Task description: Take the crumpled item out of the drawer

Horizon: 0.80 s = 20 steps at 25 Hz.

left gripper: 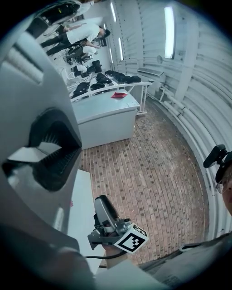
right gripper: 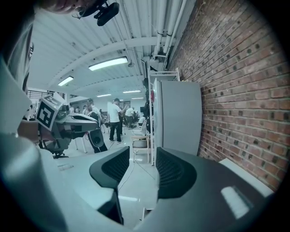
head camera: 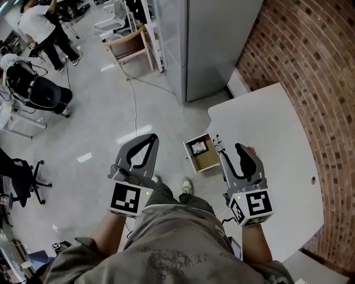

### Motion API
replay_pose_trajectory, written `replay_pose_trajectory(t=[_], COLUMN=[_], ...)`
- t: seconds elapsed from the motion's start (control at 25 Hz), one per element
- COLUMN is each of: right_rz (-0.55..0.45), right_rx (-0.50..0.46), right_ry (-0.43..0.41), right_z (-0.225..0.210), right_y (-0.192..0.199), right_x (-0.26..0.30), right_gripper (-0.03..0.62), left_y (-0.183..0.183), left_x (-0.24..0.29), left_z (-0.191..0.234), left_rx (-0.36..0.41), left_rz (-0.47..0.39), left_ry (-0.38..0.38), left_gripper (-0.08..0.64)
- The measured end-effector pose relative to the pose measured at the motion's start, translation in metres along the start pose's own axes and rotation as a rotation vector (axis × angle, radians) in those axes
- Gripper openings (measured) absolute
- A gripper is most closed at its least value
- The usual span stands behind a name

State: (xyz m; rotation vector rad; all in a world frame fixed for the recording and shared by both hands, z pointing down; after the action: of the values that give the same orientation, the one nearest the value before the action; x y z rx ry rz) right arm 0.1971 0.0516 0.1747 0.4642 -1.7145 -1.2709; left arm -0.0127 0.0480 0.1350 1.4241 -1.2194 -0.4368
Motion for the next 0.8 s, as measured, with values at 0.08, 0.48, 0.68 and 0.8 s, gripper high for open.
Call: replay_pose_trajectory(t=[0.08, 0.48, 0.68, 0.8], right_rz=[0.010, 0.023, 0.020, 0.014], right_rx=[0.005, 0.073, 0.106, 0.126], right_ry=[0.019, 0.163, 0.252, 0.301], right_z=[0.001, 0.028, 0.042, 0.049], right_y=[-0.002, -0.029, -0.039, -0.043], right_x=[0.005, 0.037, 0.045, 0.043], right_gripper=[0.210, 0.209, 0.209, 0.209], left_y=[0.001, 0.018, 0.022, 0.024], left_x=[0.003, 0.021, 0.029, 0.038], left_z=[0.009, 0.082, 0.115, 0.124], left_rx=[0.001, -0.025, 0.000, 0.012], left_rz=[-0.005, -0.036, -0.060, -0.065], left_ry=[0.012, 0.128, 0.183, 0.224], left_gripper=[0.000, 0.000, 0.000, 0.000])
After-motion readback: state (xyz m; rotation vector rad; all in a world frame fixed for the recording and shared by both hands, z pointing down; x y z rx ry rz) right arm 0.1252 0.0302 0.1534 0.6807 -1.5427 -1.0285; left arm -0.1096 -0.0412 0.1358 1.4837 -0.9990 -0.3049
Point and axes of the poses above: the fingertips, and each gripper's own axes: x forward along the fingers, z to its left, y out of its underside, the point moved 3 cm from there along -x, backward along the fingers, and after that the axes turned 8 degrees about z, right-handed, at the moved point
